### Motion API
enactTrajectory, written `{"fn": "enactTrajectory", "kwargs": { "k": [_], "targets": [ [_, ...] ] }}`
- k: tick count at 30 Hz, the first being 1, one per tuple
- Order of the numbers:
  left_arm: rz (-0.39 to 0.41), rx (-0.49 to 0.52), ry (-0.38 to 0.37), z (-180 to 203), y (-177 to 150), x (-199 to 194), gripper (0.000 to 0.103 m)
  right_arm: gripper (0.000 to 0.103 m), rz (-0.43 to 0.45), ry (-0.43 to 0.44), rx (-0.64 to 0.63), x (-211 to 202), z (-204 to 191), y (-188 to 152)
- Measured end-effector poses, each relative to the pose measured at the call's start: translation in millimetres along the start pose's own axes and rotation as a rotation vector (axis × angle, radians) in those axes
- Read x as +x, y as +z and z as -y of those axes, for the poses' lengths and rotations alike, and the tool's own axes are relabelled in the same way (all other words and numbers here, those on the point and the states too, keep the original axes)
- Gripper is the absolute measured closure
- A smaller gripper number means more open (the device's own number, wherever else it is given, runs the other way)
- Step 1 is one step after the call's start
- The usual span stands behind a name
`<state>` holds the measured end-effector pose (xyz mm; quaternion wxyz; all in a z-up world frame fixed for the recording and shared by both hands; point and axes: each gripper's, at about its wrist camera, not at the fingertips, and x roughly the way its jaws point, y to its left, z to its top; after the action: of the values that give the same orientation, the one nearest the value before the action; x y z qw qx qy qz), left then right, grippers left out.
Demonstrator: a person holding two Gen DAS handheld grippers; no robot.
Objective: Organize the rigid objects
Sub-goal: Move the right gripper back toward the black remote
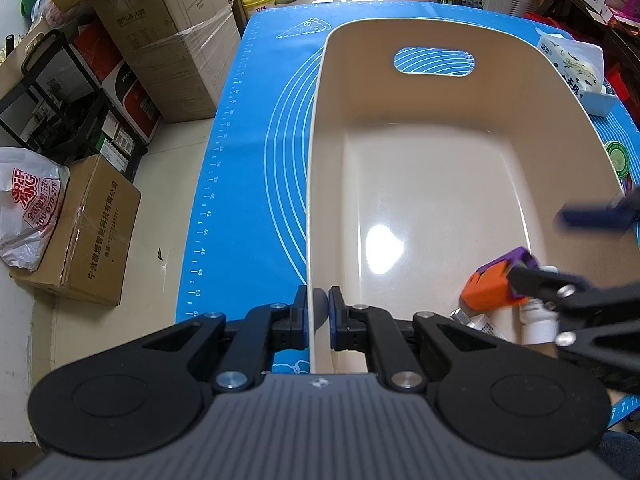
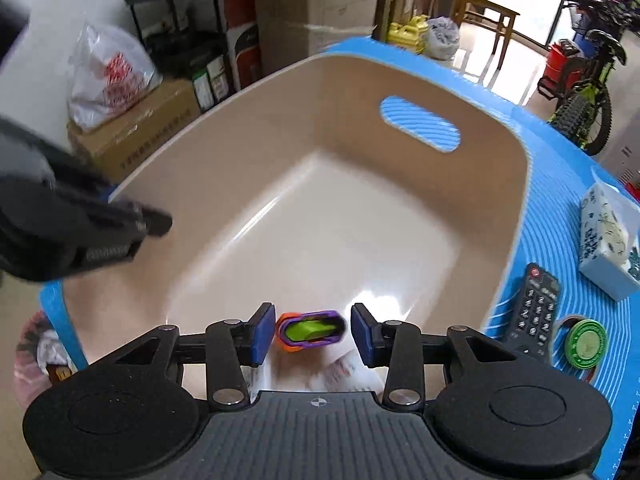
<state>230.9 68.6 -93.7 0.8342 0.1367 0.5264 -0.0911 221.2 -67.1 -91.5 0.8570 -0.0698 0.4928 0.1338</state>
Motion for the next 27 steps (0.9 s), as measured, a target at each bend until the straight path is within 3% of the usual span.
{"fn": "enactTrajectory", "kwargs": {
  "k": [1, 2, 12, 21, 27],
  "targets": [
    [0.0, 0.0, 0.001, 0.2, 0.0, 0.2, 0.093, 0.031, 0.014, -0.014, 0.018, -4.6, 4.3, 1.4],
    [0.0, 0.0, 0.002, 0.3, 0.0, 0.3, 0.093, 0.028, 0.036, -0.023, 0.036, -10.3, 8.4, 2.4],
    [-0.001, 0.0, 0.002, 0.4, 0.1, 0.3, 0.092, 0.022, 0.199, -0.056, 0.275, -52.1, 79.5, 11.0],
    [0.0, 0.001, 0.003, 0.0, 0.0, 0.4, 0.092, 0.016, 0.208, -0.145, 0.455, -44.8, 141.2, -15.5],
    [0.002, -0.001, 0.002, -1.3, -0.3, -0.3, 0.092, 0.016, 0.13, -0.166, 0.543, -16.7, 167.0, -40.2]
  ]
}}
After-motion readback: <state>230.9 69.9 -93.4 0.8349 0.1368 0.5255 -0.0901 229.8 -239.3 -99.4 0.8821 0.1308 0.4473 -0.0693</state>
